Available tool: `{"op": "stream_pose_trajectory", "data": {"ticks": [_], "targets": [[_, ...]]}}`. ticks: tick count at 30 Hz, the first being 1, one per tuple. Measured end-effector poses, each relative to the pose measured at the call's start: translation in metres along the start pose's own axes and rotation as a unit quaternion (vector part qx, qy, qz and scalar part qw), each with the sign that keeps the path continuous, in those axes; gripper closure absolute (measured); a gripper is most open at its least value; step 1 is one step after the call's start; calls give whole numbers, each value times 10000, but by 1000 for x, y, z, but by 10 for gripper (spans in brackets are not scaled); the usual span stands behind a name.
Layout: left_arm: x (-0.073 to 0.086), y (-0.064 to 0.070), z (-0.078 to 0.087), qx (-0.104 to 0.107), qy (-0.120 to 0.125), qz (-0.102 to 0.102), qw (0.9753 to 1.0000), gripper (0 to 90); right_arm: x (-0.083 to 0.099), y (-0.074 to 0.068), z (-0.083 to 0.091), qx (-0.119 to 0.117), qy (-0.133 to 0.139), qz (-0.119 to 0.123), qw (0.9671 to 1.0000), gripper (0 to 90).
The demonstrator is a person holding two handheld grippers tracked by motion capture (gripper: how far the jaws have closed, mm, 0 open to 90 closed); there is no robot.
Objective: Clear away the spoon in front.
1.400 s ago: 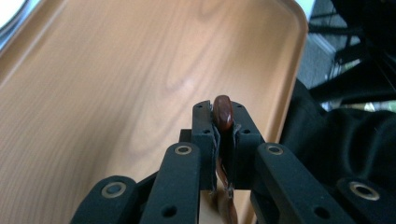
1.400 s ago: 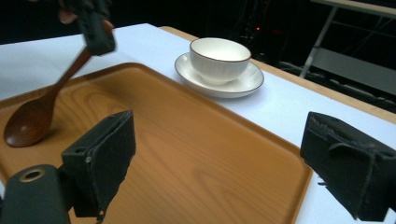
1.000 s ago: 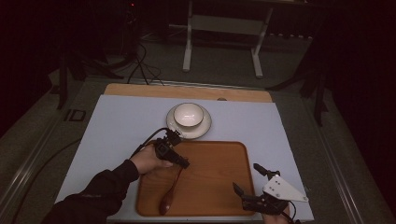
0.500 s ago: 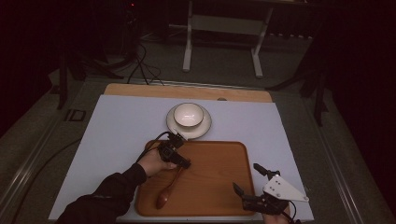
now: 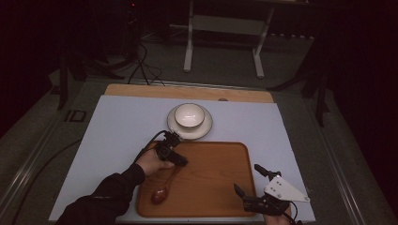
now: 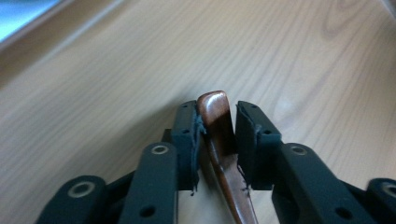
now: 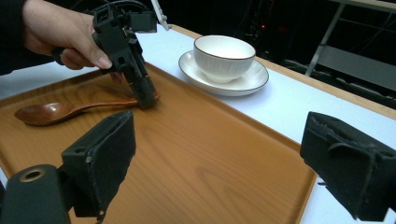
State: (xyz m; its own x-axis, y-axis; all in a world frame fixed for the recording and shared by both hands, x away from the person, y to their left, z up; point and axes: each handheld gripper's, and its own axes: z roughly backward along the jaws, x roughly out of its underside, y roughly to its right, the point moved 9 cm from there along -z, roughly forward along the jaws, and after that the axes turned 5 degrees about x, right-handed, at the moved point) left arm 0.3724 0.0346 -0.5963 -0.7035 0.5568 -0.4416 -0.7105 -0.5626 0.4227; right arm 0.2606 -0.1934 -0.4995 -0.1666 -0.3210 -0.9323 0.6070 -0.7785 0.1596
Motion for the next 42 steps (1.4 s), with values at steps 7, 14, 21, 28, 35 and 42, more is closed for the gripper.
{"op": "stream_pose_trajectory", "data": {"ticks": [7,14,21,28,35,42], "targets": [[-1,-10,6,-320,106,60,9994,648,0,-1,0,-9,-5,9,10000,104],[-2,-5,8,-477,158,-50,9987,754,0,-1,-1,-15,-7,14,10000,104],[-4,12,2,-341,68,-198,9992,887,0,-1,-1,-27,-25,12,10000,104],[-1,14,-4,-292,-65,-215,9993,888,1,-1,-1,-55,-44,-29,10000,104],[2,4,-1,-517,-106,-167,9985,888,1,-1,-1,-49,-48,-24,10000,104],[12,-17,14,-831,35,63,9965,888,1,-1,-1,-48,-52,-30,10000,104]]}}
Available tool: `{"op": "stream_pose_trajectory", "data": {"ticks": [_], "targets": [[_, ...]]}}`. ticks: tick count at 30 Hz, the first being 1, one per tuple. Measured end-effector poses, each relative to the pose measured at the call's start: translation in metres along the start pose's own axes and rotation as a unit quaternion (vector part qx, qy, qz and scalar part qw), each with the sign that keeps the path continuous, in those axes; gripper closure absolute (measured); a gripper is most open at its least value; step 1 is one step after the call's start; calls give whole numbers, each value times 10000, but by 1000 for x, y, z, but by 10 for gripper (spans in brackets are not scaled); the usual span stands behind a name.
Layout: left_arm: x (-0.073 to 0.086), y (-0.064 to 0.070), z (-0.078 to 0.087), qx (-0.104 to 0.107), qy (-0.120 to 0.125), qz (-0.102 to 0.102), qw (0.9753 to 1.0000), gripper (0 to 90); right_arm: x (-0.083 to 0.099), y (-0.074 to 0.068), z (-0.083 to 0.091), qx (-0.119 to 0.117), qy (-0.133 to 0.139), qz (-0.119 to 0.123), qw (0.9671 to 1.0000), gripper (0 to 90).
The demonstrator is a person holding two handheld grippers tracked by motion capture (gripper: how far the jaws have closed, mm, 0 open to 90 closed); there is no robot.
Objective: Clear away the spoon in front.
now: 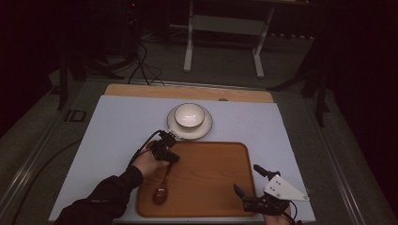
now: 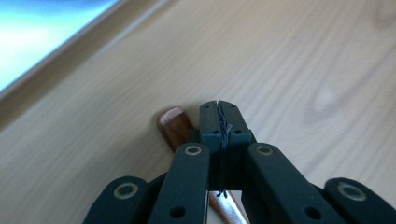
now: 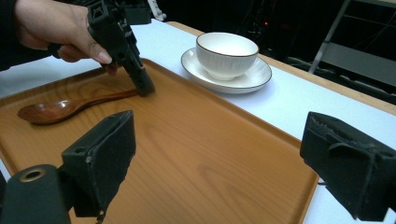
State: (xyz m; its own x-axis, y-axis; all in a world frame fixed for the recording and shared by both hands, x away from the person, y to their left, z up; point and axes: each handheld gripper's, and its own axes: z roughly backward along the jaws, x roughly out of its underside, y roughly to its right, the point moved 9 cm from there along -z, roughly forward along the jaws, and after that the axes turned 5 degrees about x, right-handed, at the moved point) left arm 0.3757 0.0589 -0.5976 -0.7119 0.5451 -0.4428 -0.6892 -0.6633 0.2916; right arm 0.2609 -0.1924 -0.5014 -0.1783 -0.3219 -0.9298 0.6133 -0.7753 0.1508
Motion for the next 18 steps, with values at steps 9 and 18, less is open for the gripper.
{"op": "stream_pose_trajectory", "data": {"ticks": [9,18], "targets": [[7,-13,9,-139,97,159,9997,887,-1,-1,0,5,16,28,10000,104],[6,-15,17,-167,285,122,9994,877,-1,-2,0,-10,11,34,10000,104]]}}
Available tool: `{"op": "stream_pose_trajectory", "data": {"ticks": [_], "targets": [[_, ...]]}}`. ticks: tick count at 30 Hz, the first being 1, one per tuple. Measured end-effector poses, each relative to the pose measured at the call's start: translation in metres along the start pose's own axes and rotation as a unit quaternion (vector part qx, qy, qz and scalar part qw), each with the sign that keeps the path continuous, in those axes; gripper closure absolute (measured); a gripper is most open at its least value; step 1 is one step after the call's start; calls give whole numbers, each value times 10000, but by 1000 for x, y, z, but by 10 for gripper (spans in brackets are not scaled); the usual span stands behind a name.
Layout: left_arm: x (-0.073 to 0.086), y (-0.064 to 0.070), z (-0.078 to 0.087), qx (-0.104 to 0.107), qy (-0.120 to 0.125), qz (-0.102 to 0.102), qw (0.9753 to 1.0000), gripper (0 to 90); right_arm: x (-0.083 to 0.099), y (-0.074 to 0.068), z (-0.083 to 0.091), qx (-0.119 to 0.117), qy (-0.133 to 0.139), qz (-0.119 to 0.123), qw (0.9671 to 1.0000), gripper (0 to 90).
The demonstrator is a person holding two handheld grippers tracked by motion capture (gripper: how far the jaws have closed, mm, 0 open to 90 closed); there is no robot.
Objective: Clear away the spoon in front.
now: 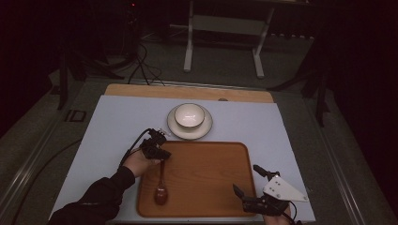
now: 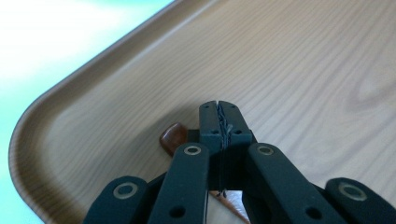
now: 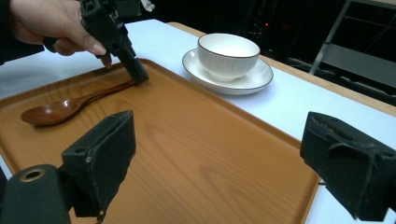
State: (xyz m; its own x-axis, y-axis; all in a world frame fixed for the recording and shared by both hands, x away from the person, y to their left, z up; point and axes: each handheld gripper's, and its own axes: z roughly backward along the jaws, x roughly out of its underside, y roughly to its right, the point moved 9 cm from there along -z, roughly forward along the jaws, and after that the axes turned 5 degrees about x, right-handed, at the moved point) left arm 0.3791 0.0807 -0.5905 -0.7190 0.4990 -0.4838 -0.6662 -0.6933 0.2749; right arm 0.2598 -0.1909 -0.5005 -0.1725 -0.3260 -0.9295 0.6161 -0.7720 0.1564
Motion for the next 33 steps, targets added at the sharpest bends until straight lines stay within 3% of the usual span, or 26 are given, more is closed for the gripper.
{"op": "stream_pose_trajectory", "data": {"ticks": [3,6,8,9,12,13,16,20,33], "targets": [[-3,3,4,30,127,-66,9999,793,0,0,0,-1,-6,-2,10000,104],[-9,11,12,238,422,-156,9987,715,0,0,0,8,5,-8,10000,104],[-10,13,15,232,445,-162,9986,706,0,0,0,15,13,-7,10000,104],[-13,19,20,328,604,-230,9974,688,0,1,0,20,17,-6,10000,104],[-14,25,26,349,725,-339,9962,646,0,1,0,22,27,-14,10000,104],[-16,30,31,409,864,-402,9946,613,0,1,0,30,25,-13,10000,104],[-16,36,36,463,975,-439,9932,588,0,1,0,39,29,-16,10000,104],[-18,41,44,497,1162,-449,9910,484,0,1,0,52,44,-20,10000,104],[-12,44,79,570,1677,-375,9835,443,-1,2,1,93,77,-22,9999,103]]}}
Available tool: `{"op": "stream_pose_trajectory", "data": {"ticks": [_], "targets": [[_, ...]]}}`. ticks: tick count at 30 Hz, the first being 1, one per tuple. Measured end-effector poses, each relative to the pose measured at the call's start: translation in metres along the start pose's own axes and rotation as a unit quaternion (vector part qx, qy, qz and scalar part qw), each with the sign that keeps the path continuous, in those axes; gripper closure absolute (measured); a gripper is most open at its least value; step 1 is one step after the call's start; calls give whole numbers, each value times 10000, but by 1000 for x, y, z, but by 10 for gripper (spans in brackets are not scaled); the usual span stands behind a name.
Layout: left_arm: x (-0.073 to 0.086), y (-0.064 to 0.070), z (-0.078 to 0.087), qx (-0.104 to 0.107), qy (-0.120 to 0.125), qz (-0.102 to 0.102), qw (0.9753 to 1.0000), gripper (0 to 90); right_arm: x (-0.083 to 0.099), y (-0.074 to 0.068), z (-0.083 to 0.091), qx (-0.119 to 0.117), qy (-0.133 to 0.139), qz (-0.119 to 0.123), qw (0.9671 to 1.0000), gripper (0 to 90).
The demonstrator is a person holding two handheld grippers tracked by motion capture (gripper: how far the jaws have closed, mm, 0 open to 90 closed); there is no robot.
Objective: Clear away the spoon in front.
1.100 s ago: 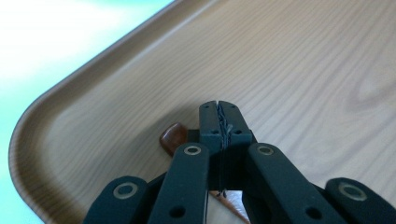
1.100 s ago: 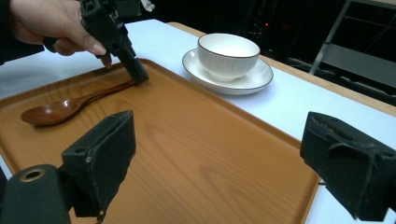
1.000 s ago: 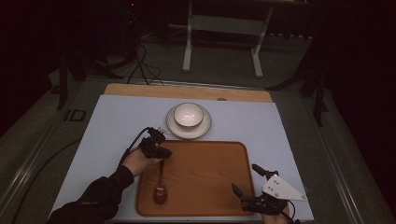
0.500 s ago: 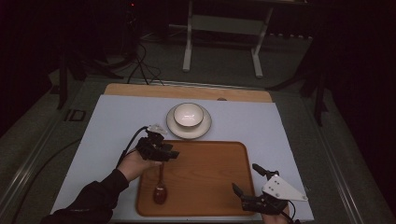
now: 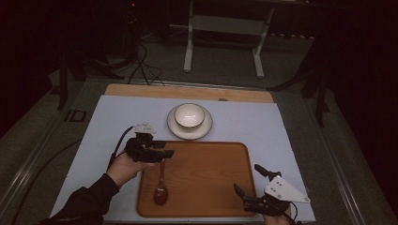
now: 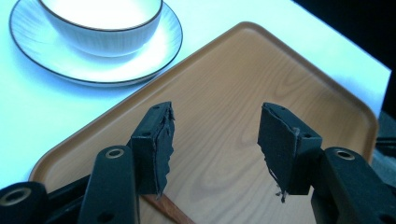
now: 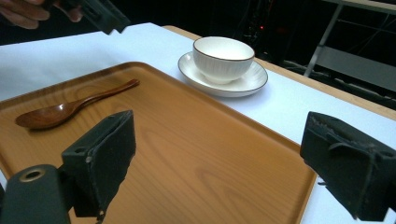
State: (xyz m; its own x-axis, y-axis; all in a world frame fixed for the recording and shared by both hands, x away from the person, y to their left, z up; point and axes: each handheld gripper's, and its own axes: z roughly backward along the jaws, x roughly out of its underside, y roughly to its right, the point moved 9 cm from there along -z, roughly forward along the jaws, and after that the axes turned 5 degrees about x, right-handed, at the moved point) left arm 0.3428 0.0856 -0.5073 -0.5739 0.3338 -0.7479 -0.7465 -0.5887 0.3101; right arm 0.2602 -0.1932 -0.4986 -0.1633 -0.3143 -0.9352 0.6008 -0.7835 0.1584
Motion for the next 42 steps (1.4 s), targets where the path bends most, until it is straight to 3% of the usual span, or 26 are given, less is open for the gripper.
{"op": "stream_pose_trajectory", "data": {"ticks": [15,22,29,32,42], "targets": [[23,-1,49,-197,390,-34,9990,444,0,1,0,25,2,-6,10000,103],[36,-2,62,-242,505,38,9984,444,0,1,0,32,17,-5,10000,103],[46,-2,71,-88,684,93,9976,443,0,1,0,38,22,-13,10000,103],[51,-2,75,-116,735,5,9972,443,0,0,0,37,21,3,10000,103],[69,1,75,-28,740,-116,9972,231,0,-1,-1,22,-3,7,10000,103]]}}
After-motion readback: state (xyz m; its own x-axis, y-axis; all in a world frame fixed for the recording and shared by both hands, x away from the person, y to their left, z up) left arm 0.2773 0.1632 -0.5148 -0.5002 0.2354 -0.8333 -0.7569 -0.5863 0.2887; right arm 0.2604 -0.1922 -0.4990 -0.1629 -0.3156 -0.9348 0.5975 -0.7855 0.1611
